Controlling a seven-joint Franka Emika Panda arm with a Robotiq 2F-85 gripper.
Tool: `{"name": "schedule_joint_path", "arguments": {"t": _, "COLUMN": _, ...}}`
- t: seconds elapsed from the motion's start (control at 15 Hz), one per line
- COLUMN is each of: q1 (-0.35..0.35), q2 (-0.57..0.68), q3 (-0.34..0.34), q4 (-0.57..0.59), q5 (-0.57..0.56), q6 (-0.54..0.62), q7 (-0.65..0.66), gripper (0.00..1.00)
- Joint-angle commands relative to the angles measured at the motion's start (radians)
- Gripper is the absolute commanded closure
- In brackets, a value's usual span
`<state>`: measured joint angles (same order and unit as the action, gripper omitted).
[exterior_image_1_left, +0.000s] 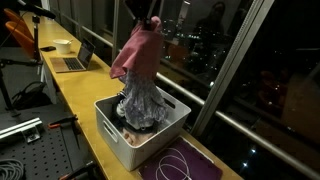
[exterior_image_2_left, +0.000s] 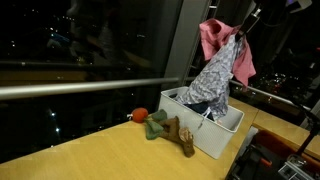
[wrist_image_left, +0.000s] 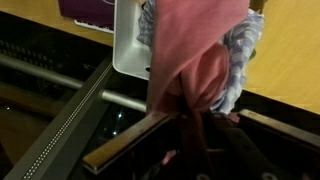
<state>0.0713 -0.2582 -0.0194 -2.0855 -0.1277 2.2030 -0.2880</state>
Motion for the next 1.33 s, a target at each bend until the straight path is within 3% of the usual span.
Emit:
{"name": "schedule_joint_path", "arguments": {"t": 0.0, "q1": -0.008, "q2": 0.007, "q3": 0.006, "q4": -0.035, "q5": 0.005, "q6": 0.063, "q7": -0.005, "gripper": 0.97}}
{"name": "schedule_joint_path", "arguments": {"t": 0.67, "q1": -0.022, "q2": 0.166, "q3": 0.013, "q4": -0.053, "q5": -0.072, "q6": 0.220, "q7": -0.005, "gripper": 0.97}}
{"name": "schedule_joint_path", "arguments": {"t": 0.73, "q1": -0.024, "q2": 0.169, "q3": 0.012, "q4": -0.061, "q5": -0.078, "q6": 0.226, "q7": -0.007, "gripper": 0.64}}
{"name": "schedule_joint_path", "arguments": {"t": 0.8, "q1": -0.026, "q2": 0.173, "q3": 0.011, "q4": -0.065, "q5": -0.086, "q6": 0.229, "q7": -0.004, "gripper": 0.63}}
{"name": "schedule_joint_path", "arguments": {"t": 1.27, "q1": -0.052, "q2": 0.118, "q3": 0.002, "q4": -0.108, "q5": -0.075, "q6": 0.233, "q7": -0.010, "gripper": 0.13}}
